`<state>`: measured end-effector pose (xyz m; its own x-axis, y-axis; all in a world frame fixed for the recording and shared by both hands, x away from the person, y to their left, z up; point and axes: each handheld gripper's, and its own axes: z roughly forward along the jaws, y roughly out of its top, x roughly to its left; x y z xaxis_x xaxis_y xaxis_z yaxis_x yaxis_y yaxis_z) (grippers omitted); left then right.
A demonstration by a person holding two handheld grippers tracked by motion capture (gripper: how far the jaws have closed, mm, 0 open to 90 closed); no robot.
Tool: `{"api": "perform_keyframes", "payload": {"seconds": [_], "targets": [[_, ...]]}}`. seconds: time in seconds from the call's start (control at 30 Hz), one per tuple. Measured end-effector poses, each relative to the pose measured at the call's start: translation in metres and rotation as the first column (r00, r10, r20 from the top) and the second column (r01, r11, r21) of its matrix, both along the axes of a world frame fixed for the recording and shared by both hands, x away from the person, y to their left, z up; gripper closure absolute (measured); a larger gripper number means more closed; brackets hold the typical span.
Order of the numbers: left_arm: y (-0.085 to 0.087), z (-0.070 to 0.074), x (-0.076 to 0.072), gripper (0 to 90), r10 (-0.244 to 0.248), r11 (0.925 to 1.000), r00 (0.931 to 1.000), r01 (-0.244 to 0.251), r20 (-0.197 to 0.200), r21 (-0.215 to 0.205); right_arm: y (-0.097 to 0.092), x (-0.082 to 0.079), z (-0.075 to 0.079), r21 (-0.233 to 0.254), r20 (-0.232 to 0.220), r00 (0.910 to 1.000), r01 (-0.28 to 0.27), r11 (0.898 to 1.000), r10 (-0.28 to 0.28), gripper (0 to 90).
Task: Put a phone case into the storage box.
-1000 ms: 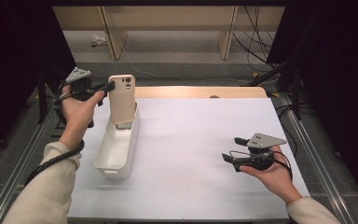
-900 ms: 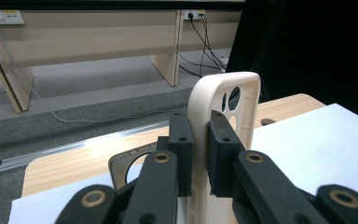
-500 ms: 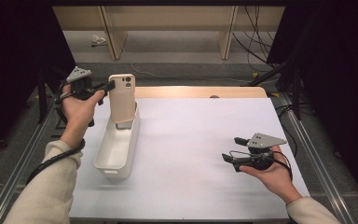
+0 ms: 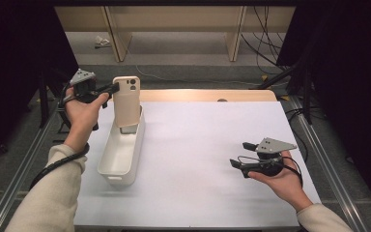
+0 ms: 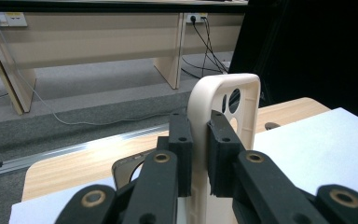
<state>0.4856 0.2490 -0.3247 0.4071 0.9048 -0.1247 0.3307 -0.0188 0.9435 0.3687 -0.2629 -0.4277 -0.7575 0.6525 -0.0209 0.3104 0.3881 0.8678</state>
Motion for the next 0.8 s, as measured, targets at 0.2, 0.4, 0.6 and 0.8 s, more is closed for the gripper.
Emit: {"api": "perform_keyframes", "payload": {"seconds": [0.2, 0.4, 0.6, 0.8], "targets": [[0.001, -0.004, 0.003, 81.6, 0.008, 0.9998, 1.0000, -0.008, -0.004, 0.016, -0.001, 0.000, 0.000, -0.001, -0.001, 1.0000, -0.001, 1.000, 0.001, 21.9], [0.000, -0.009, 0.007, 81.6, 0.009, 0.9999, 0.9999, -0.008, -0.013, 0.013, 0.000, 0.000, 0.001, -0.001, -0.001, 1.0000, -0.001, 1.000, 0.001, 21.9], [0.002, -0.014, 0.010, 81.6, 0.012, 0.9999, 0.9998, -0.012, -0.015, 0.008, -0.001, 0.000, 0.000, -0.002, 0.001, 1.0000, -0.001, 1.000, 0.001, 22.0], [0.003, -0.019, 0.013, 81.5, 0.014, 0.9999, 0.9997, -0.014, -0.017, 0.006, -0.001, 0.000, 0.000, -0.001, 0.001, 1.0000, -0.001, 1.000, 0.001, 22.0]]}}
